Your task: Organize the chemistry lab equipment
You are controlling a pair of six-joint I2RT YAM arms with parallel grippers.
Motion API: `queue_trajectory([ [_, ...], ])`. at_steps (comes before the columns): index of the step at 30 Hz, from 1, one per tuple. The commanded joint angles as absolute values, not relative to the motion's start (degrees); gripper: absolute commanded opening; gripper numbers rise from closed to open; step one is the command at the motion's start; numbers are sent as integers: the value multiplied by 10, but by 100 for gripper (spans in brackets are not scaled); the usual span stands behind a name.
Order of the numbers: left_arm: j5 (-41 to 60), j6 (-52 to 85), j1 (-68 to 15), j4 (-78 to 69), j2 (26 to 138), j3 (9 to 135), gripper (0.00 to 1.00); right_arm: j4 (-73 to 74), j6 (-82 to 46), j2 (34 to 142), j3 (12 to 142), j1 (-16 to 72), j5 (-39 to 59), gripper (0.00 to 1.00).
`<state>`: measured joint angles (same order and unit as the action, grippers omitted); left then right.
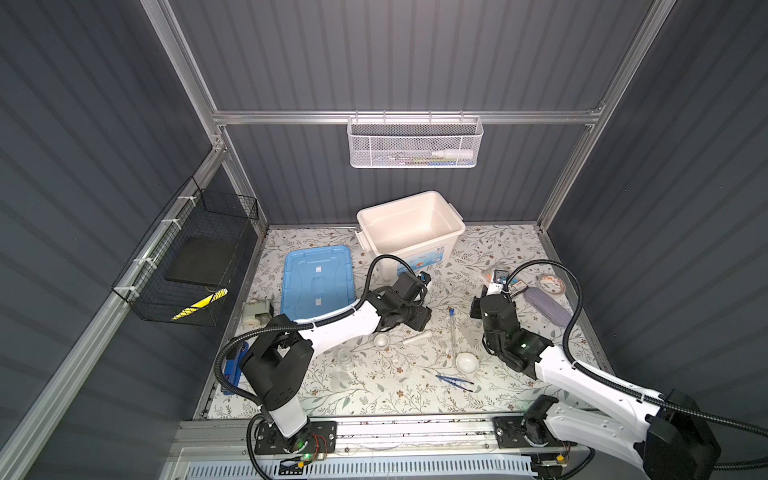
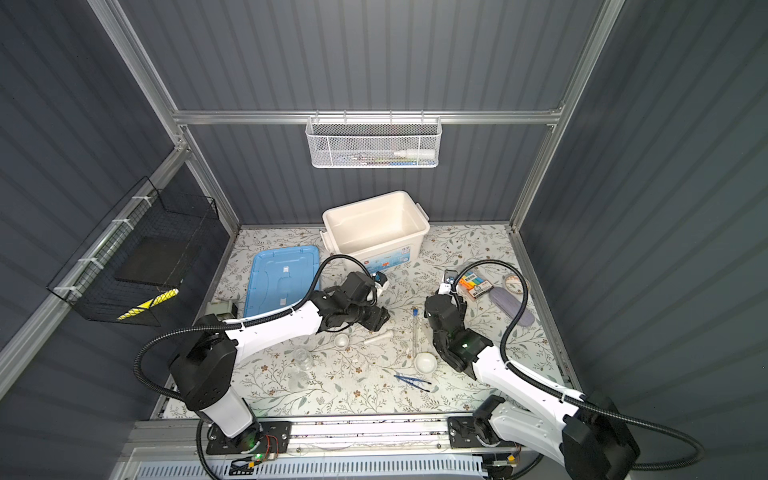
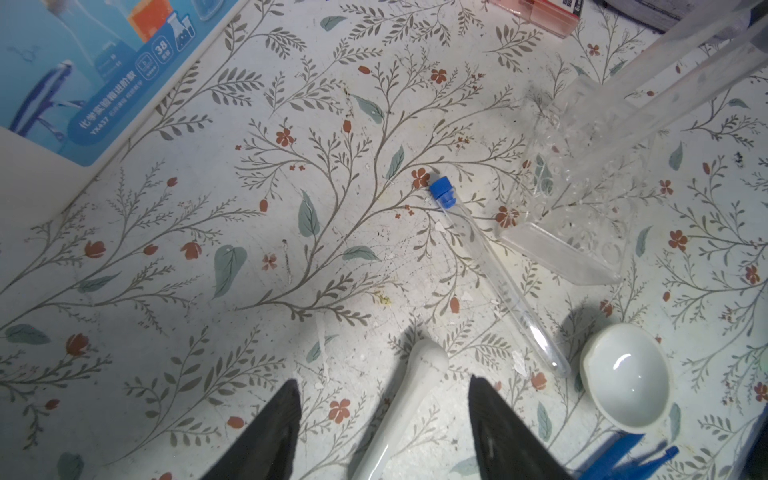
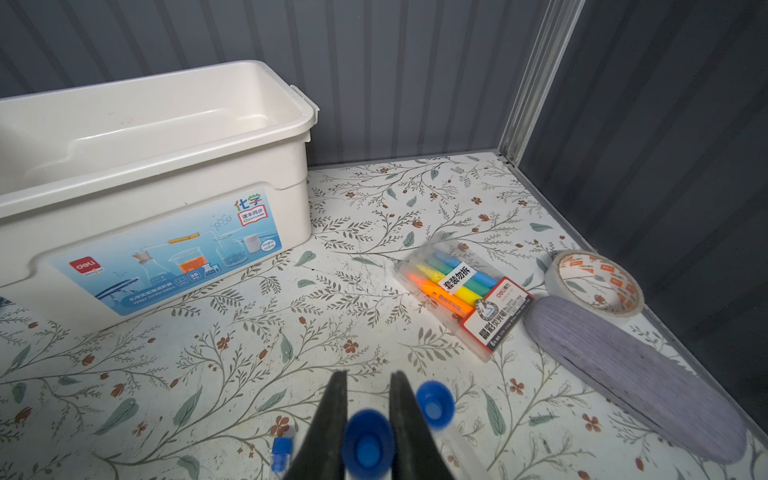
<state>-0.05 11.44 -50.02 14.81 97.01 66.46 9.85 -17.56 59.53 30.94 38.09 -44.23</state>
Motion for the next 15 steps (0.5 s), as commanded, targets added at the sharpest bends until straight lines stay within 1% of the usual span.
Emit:
queue_trajectory([
  [1, -6, 124, -507, 141, 970, 656, 66, 105, -179, 600, 306, 384, -455, 15],
  [15, -1, 125, -510, 134, 976, 657, 66, 95, -181, 597, 282, 400, -474, 14],
])
